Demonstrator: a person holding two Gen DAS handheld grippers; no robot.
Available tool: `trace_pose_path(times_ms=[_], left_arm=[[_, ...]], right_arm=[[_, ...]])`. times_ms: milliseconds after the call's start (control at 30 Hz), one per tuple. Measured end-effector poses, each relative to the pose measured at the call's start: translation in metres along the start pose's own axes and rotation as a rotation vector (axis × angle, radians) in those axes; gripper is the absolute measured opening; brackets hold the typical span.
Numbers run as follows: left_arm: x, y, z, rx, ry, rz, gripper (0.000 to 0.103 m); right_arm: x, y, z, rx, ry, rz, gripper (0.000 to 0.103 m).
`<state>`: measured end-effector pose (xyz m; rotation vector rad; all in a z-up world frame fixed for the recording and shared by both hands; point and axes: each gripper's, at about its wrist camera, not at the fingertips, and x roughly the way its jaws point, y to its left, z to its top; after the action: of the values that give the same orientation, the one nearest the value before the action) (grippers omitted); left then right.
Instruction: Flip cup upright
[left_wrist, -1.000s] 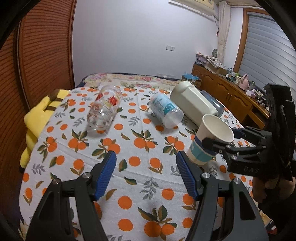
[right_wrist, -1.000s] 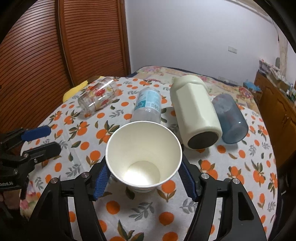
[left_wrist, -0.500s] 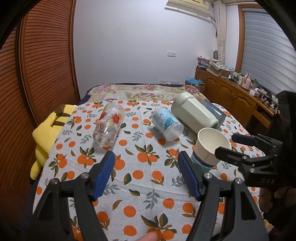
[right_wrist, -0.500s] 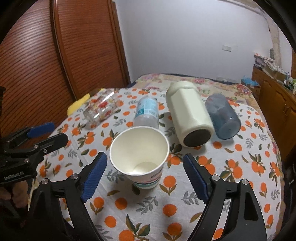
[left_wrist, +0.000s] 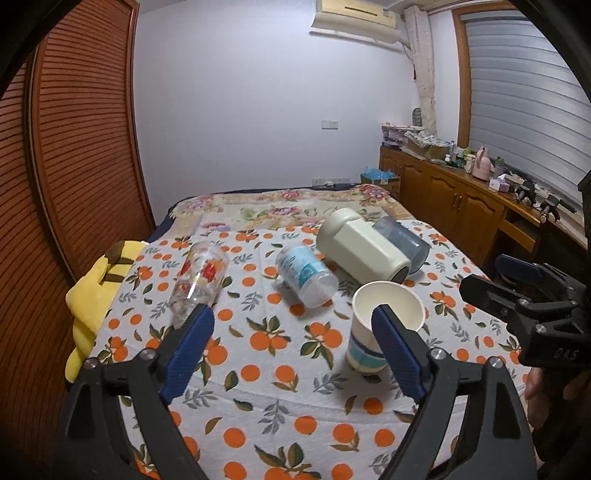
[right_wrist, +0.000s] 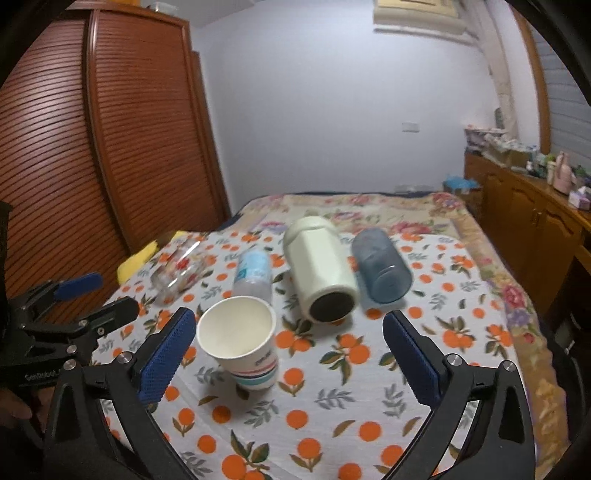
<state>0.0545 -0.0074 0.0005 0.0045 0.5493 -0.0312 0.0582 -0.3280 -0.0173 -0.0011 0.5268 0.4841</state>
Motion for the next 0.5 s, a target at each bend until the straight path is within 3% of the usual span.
trace_pose_path(times_ms=[500], left_arm=[[-0.012, -0.007, -0.004, 0.000, -0.044, -0.005, 0.090]], right_arm=[[-0.013, -0.011, -0.017, 0.028, -0.027, -0.075, 0.103]])
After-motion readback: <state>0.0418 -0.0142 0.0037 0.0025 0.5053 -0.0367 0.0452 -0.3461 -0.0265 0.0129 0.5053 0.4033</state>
